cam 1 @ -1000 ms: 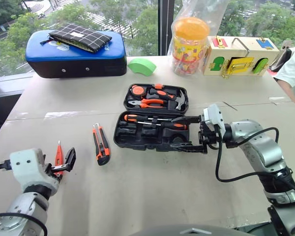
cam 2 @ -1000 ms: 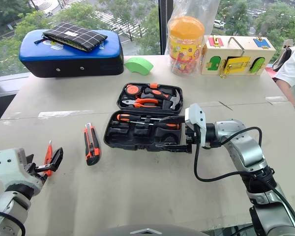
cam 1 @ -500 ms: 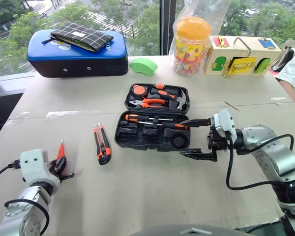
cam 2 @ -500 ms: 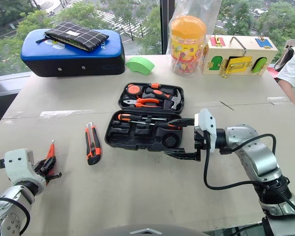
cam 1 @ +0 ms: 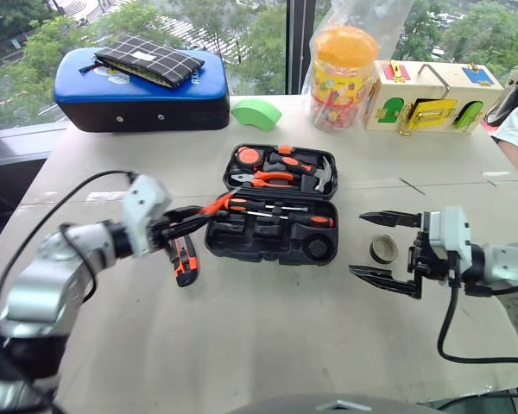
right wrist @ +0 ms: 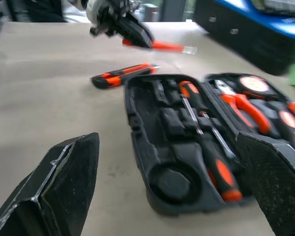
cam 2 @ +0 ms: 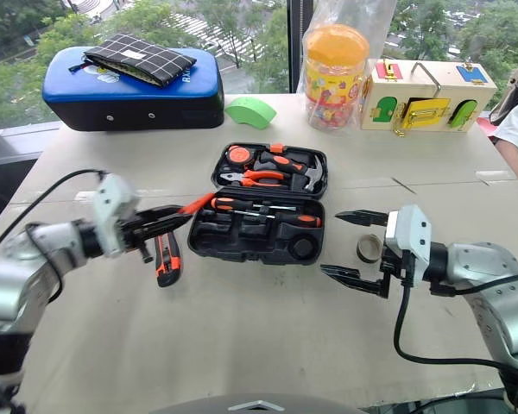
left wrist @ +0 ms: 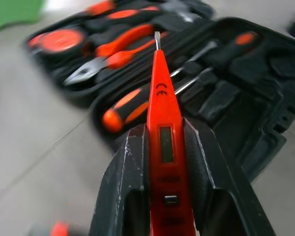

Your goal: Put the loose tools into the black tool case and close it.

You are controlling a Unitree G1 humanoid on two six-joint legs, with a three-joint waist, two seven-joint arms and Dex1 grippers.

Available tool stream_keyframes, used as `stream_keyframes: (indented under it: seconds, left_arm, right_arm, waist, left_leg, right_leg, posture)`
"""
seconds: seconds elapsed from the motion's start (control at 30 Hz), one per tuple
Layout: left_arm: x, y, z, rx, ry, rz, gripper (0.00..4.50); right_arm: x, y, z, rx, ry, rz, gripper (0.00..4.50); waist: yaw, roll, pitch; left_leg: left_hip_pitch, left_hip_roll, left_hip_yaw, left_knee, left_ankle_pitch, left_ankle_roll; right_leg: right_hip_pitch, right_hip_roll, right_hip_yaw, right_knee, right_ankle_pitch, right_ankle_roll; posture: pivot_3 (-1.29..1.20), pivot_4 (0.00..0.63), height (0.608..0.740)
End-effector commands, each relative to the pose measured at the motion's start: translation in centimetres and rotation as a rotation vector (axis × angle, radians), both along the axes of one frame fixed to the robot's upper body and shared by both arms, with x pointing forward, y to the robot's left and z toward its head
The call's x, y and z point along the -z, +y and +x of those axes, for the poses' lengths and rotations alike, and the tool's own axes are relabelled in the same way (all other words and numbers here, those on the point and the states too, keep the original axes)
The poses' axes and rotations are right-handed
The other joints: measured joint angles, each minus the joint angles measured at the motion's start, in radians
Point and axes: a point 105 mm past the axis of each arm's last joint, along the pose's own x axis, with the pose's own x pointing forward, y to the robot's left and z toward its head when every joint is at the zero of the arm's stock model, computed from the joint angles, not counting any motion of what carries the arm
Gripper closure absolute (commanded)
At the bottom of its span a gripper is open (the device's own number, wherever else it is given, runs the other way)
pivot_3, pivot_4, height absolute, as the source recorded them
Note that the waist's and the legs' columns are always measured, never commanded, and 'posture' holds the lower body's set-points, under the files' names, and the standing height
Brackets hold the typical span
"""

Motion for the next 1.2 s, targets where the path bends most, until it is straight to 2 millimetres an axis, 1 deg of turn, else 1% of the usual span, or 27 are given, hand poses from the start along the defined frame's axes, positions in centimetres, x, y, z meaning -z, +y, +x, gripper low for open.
stream_keyframes:
  seconds: [0.03,0.1,0.17,0.2,0.27,0.33,0.57,0.87,0.97,1.03,1.07,1.1,1.13,1.17,1.2]
  left_arm:
    - [1.3,-1.1,2.6,0.256,-0.026,0.234,4.10]
    - [1.4,-1.6,3.4,0.324,-0.025,0.271,4.10]
    - [1.4,-2.2,4.1,0.367,-0.028,0.281,4.10]
    - [1.5,-2.9,4.2,0.420,-0.013,0.293,4.10]
    - [1.9,-3.9,4.1,0.492,0.016,0.307,4.10]
    - [2.3,-4.2,3.8,0.538,0.038,0.329,4.10]
    - [2.5,-4.5,3.4,0.552,0.056,0.324,4.10]
    - [3.3,-3.7,4.4,0.482,0.051,0.378,4.10]
    - [3.3,-3.5,4.4,0.488,0.049,0.383,4.10]
    - [2.6,-3.6,4.6,0.486,0.018,0.362,4.10]
    - [2.3,-3.8,4.8,0.478,-0.003,0.348,3.07]
    - [1.5,-4.1,5.0,0.477,-0.030,0.314,2.68]
    - [0.2,-4.7,5.4,0.458,-0.055,0.243,2.24]
    - [-0.9,-5.0,5.6,0.447,-0.053,0.185,1.72]
    - [-1.6,-5.1,5.4,0.449,-0.027,0.132,1.36]
  right_arm:
    - [-1.5,-0.4,-0.9,0.048,-0.059,0.004,0.00]
    - [-1.6,-0.4,-1.1,0.063,-0.059,0.009,0.00]
    - [-1.5,-0.3,-1.3,0.071,-0.060,0.002,0.00]
    - [-1.6,-0.3,-1.5,0.085,-0.060,0.004,0.00]
    - [-1.5,-0.4,-2.0,0.111,-0.057,0.002,0.00]
    - [-1.4,-0.4,-2.4,0.135,-0.054,0.005,0.00]
    - [-1.2,-0.7,-2.9,0.173,-0.048,0.004,0.00]
    - [-1.2,-0.8,-2.7,0.180,-0.052,0.002,0.00]
    - [-1.1,-0.9,-2.6,0.175,-0.050,0.001,0.00]
    - [-1.1,-0.9,-2.5,0.172,-0.049,0.002,0.00]
    - [-1.1,-0.9,-2.5,0.171,-0.049,0.002,0.00]
    - [-1.1,-0.9,-2.5,0.170,-0.049,0.002,0.00]
    - [-1.0,-0.9,-2.5,0.169,-0.049,0.001,0.00]
    - [-1.0,-1.0,-2.5,0.169,-0.048,0.000,0.00]
    - [-1.0,-1.0,-2.5,0.169,-0.049,-0.001,0.00]
  waist:
    - [0.002,-0.004,-0.002]
    - [0.000,-0.007,-0.004]
    - [-0.006,-0.007,-0.004]
    - [-0.006,-0.008,-0.004]
    - [-0.004,-0.009,-0.005]
    - [-0.002,-0.010,-0.005]
    - [-0.004,-0.009,-0.005]
    - [-0.002,-0.009,-0.005]
    - [-0.002,-0.009,-0.005]
    - [-0.003,-0.009,-0.005]
    - [-0.003,-0.009,-0.005]
    - [-0.003,-0.009,-0.005]
    - [-0.003,-0.009,-0.005]
    - [0.000,-0.008,-0.004]
    - [0.001,-0.009,-0.004]
  left_leg:
    - [-0.001,0.000,0.000,0.000,0.000,0.000]
    - [-0.002,0.000,0.000,0.000,0.000,0.001]
    - [-0.004,-0.001,0.000,0.000,-0.001,0.002]
    - [-0.005,-0.001,0.000,0.000,0.000,0.006]
    - [-0.005,-0.001,-0.001,0.000,0.000,0.008]
    - [-0.006,-0.001,-0.002,0.001,0.000,0.009]
    - [-0.005,-0.001,-0.003,0.006,0.000,0.009]
    - [-0.005,-0.001,-0.004,0.008,0.001,0.009]
    - [-0.005,-0.001,-0.004,0.011,0.001,0.009]
    - [-0.005,-0.001,-0.004,0.013,0.001,0.009]
    - [-0.005,-0.001,-0.004,0.014,0.001,0.009]
    - [-0.005,-0.001,-0.004,0.014,0.001,0.009]
    - [-0.005,-0.001,-0.004,0.014,0.001,0.009]
    - [-0.005,-0.001,-0.005,0.014,0.001,0.009]
    - [-0.007,-0.001,-0.006,0.015,0.001,0.009]
  right_leg:
    - [0.000,0.000,-0.002,-0.001,0.000,0.000]
    - [-0.002,-0.002,-0.003,-0.003,0.001,0.000]
    - [-0.002,-0.003,-0.004,-0.004,0.002,0.004]
    - [-0.002,-0.003,-0.004,-0.004,0.003,0.004]
    - [-0.002,-0.004,-0.006,-0.005,0.003,0.005]
    - [-0.002,-0.004,-0.008,-0.005,0.003,0.005]
    - [0.001,-0.004,-0.009,-0.003,0.005,0.009]
    - [0.001,-0.003,-0.010,-0.001,0.005,0.009]
    - [0.002,-0.003,-0.010,0.001,0.005,0.009]
    - [0.002,-0.003,-0.010,0.002,0.005,0.009]
    - [0.002,-0.003,-0.010,0.002,0.005,0.009]
    - [0.002,-0.003,-0.010,0.002,0.005,0.009]
    - [0.002,-0.003,-0.011,0.002,0.005,0.009]
    - [0.002,-0.003,-0.011,0.002,0.005,0.010]
    - [0.002,-0.003,-0.012,0.002,0.005,0.010]
  posture:
    - [0.00,0.150,0.740]
    - [0.00,0.150,0.740]
    - [0.00,0.150,0.740]
    - [0.00,0.150,0.740]
    - [0.00,0.150,0.740]
    - [0.00,0.150,0.740]
    - [0.00,0.150,0.740]
    - [0.00,0.150,0.740]
    - [0.00,0.150,0.740]
    - [0.00,0.150,0.740]
    - [0.00,0.150,0.740]
    - [0.00,0.150,0.740]
    - [0.00,0.150,0.740]
    - [0.00,0.150,0.740]
    - [0.00,0.150,0.740]
